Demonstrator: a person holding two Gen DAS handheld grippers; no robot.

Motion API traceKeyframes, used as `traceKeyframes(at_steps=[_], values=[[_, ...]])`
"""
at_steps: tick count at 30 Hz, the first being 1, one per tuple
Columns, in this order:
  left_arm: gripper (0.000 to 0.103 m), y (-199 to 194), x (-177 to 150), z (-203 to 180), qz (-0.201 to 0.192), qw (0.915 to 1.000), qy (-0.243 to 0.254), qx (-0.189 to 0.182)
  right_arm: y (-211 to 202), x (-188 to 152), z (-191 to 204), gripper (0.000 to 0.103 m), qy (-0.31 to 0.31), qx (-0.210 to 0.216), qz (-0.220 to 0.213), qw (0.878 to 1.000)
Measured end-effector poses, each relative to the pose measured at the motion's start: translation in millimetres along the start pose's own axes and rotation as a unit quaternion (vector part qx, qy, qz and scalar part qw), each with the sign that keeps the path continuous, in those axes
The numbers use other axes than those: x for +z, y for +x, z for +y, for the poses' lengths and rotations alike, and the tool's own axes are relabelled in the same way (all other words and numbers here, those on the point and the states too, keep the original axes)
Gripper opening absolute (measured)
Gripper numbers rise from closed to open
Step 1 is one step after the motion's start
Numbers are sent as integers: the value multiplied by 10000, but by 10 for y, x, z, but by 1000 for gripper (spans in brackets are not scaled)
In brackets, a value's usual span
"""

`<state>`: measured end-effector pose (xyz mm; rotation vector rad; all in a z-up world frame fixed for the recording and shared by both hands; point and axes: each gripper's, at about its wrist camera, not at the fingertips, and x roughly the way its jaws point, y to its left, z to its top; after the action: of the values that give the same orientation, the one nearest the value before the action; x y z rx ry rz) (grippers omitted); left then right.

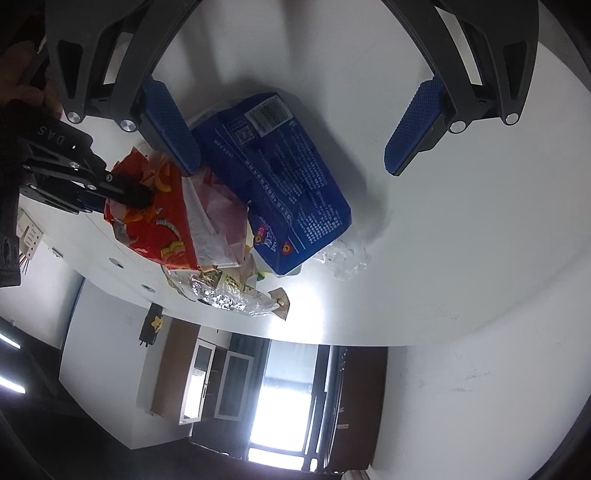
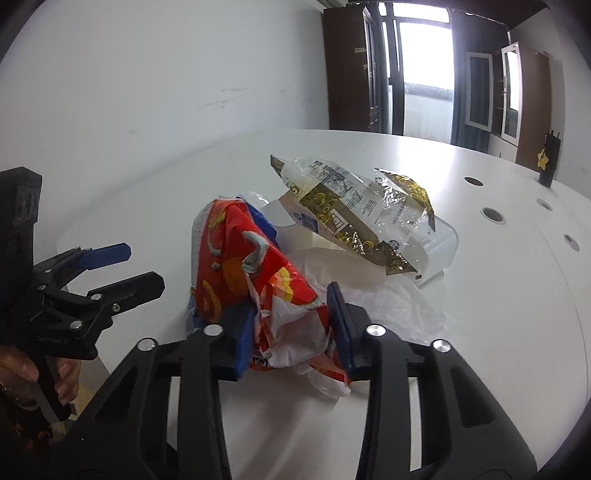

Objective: Collect trash
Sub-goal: 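Grasp the blue snack bag with the left tool while the right tool grasps the red chip bag, then lift both bags and carry them down over the blue wastebasket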

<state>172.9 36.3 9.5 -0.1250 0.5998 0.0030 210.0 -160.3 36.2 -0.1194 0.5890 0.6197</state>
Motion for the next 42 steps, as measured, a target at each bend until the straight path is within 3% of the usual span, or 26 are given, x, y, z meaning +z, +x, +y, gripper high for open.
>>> traceKeyframes(at_steps=[2,11,12,13,14,16,21,27,33,35,42], values=[[97,64,46,-55,-1,9999,89,117,-36,-22,-51,27,54,-9,-69,10000],[97,449,138,-108,402,9991,-157,17,-261,-149,-336,20,640,103,-373,9972],[87,487,135,-117,461,9988,-146,33,-286,-169,-343,19,684,130,-401,9968],[69,532,117,-120,566,9983,-160,26,-312,-193,-339,19,712,168,-409,9965],[59,561,100,-115,645,9977,-215,-17,-324,-208,-334,19,729,186,-408,9963],[28,577,65,-99,733,9968,-317,-97,-360,-239,-325,19,744,196,-428,9961],[6,312,-17,-13,482,9979,-421,-4,-471,-296,-278,18,755,253,-528,9954],[5,-183,-164,158,87,9977,-662,105,-659,-394,-124,18,629,215,-642,9957],[5,-700,-437,135,-121,9972,-734,-111,-927,-631,45,18,642,306,-703,9950],[5,-869,-575,64,-157,9977,-621,-206,-1021,-720,114,18,634,331,-706,9949],[5,-1311,-882,-155,-275,9996,-75,-5,-1350,-1149,309,18,604,323,-620,9957]])
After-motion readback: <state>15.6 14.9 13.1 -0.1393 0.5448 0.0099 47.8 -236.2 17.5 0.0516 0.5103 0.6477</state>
